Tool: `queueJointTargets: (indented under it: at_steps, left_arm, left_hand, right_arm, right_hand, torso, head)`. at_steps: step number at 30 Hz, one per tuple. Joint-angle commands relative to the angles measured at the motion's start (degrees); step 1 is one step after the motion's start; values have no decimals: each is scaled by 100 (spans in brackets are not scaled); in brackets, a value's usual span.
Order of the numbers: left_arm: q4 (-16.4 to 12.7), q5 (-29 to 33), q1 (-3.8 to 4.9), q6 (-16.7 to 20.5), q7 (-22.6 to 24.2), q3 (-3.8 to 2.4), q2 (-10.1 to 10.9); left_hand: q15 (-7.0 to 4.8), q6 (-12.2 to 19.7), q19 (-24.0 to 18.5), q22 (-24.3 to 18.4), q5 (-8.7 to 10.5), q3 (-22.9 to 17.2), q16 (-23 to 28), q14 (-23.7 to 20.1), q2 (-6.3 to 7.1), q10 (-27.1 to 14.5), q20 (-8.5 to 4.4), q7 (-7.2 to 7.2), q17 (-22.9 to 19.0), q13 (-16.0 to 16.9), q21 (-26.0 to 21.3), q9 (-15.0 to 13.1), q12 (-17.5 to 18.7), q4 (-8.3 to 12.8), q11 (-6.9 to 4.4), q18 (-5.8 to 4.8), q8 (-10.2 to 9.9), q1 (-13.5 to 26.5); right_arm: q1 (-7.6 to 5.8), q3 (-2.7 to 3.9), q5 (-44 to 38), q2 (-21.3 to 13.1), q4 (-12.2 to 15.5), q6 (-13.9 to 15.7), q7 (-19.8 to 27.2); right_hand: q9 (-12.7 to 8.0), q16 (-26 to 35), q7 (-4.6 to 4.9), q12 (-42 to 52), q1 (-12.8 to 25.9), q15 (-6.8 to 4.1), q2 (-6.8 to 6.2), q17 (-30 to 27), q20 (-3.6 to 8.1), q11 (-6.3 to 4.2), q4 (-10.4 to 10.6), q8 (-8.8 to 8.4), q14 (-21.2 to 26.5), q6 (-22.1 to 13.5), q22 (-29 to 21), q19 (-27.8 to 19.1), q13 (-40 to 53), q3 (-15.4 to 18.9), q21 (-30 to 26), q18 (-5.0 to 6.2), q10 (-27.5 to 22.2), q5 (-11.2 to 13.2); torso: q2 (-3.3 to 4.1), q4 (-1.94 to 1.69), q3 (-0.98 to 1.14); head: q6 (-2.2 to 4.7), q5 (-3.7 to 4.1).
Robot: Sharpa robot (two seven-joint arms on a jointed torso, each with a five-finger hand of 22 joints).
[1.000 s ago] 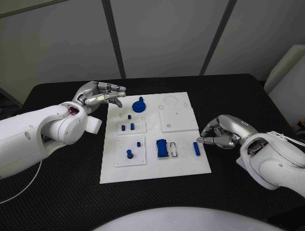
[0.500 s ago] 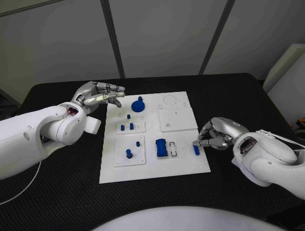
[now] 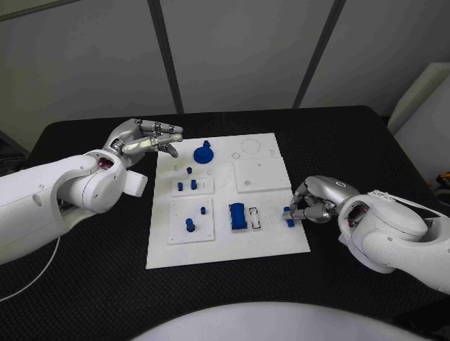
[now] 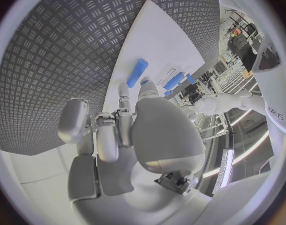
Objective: Assemble the parts on the task board
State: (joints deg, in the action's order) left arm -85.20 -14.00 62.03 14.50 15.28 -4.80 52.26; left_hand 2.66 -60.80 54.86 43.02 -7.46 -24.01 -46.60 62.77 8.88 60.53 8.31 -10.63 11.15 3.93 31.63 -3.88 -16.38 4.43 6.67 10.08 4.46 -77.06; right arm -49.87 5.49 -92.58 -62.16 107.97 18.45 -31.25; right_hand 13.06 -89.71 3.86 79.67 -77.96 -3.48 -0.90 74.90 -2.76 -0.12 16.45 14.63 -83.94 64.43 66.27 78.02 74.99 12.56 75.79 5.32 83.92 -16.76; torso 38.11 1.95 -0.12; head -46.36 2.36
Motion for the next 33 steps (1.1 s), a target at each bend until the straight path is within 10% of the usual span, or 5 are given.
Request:
queueJointTargets:
  at_steps: [1,33]
  left_arm:
    - [-7,32,5,-23,89,-4,4]
    - [-17,32,-4,-84,42,-4,37]
  left_hand:
    - [-15,-6,-17,-7,21,-9,35,4,-64,2,9,44,-8,-6,-39,6,-24,6,0,29,0,9]
    - [-17,-4,-16,-6,22,-10,34,5,-61,-2,8,45,-8,-7,-40,7,-29,9,-1,30,-1,8]
  right_arm:
    - [5,-2,-152,5,-1,-263,-101]
    - [192,-7,-803,335,-55,-780,-385]
  right_hand:
    - [9,-22,1,19,5,-41,-34,1495,18,-27,0,0,-603,40,8,30,668,43,17,-46,144,-31]
    - [38,-19,-18,-55,-601,-77,-93,1488,64,-57,-239,-121,-601,69,14,24,644,51,0,-49,103,-916]
  torso:
    - [-2,6,-4]
    - [-6,3,-6]
  head:
    - [-10,-6]
    - [-44,-20]
